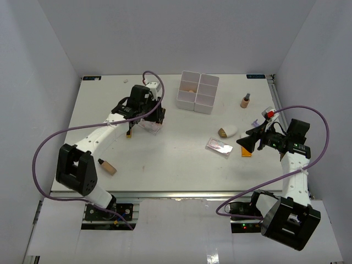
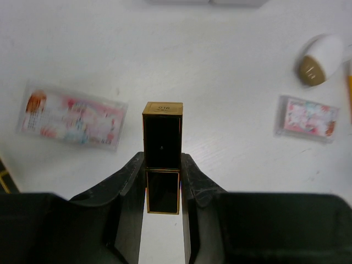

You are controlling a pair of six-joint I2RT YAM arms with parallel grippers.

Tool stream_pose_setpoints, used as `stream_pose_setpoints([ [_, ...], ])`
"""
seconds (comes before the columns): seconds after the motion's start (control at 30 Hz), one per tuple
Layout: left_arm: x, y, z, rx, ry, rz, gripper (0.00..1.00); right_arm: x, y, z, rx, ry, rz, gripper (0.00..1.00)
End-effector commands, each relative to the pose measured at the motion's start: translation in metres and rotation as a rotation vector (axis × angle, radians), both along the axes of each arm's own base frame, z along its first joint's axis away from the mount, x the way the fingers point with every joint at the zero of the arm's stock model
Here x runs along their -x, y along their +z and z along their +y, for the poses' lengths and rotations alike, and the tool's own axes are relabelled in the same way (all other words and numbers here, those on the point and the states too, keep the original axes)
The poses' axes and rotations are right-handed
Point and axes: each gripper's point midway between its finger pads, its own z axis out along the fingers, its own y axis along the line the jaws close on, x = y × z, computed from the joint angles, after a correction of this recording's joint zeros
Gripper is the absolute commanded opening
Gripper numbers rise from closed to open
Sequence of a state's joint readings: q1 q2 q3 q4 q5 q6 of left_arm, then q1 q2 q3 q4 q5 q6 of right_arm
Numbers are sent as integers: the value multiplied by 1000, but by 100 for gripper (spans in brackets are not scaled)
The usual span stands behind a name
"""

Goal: Organize the makeup

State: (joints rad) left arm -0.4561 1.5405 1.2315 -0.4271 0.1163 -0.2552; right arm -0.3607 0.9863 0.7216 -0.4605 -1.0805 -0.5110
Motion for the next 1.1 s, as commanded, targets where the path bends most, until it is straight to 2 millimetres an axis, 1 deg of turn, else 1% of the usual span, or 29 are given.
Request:
stream_pose_setpoints([
  [0.0,-26,31,-43,87,-122,-59,0,1,6,1,-9,16,-37,80],
  [0.07,-37,49,-59,159,-122,-49,0,1,6,2,-12,18,-35,80],
  [0.1,-41,53,-66,186,-122,-40,0,1,6,2,-12,18,-35,80],
  [0.17,-49,59,-79,238,-130,-19,0,1,6,2,-13,19,-35,80],
  [0.27,-61,54,-99,264,-166,6,0,1,6,2,-14,19,-34,80],
  [0.3,-65,63,-106,265,-190,-22,0,1,6,2,-13,19,-35,80],
  [0.37,-69,55,-114,242,-219,-27,0,1,5,2,-16,20,-33,80],
  [0.43,-76,52,-118,207,-247,-57,0,1,6,3,-17,22,-34,80],
  [0.53,-84,51,-124,207,-232,-54,0,1,6,3,-17,22,-35,80],
  [0.57,-84,48,-125,206,-231,-49,0,1,6,3,-17,22,-35,80],
  [0.63,-84,45,-134,213,-233,-40,0,1,6,3,-17,22,-35,80],
  [0.7,-85,46,-141,165,-261,-89,0,1,6,3,-19,23,-33,80],
  [0.73,-89,40,-141,97,-284,-134,0,1,6,3,-19,23,-32,80],
  [0.8,-95,30,-139,-53,-313,-219,0,1,5,3,-20,22,-29,80],
  [0.87,-102,20,-130,-193,-309,-280,0,1,5,3,-20,22,-29,80],
  [0.97,-108,8,-124,-358,-350,-343,0,1,5,3,-20,23,-29,80],
  [1.07,-110,2,-126,-433,-442,-397,0,1,5,3,-21,24,-30,80],
])
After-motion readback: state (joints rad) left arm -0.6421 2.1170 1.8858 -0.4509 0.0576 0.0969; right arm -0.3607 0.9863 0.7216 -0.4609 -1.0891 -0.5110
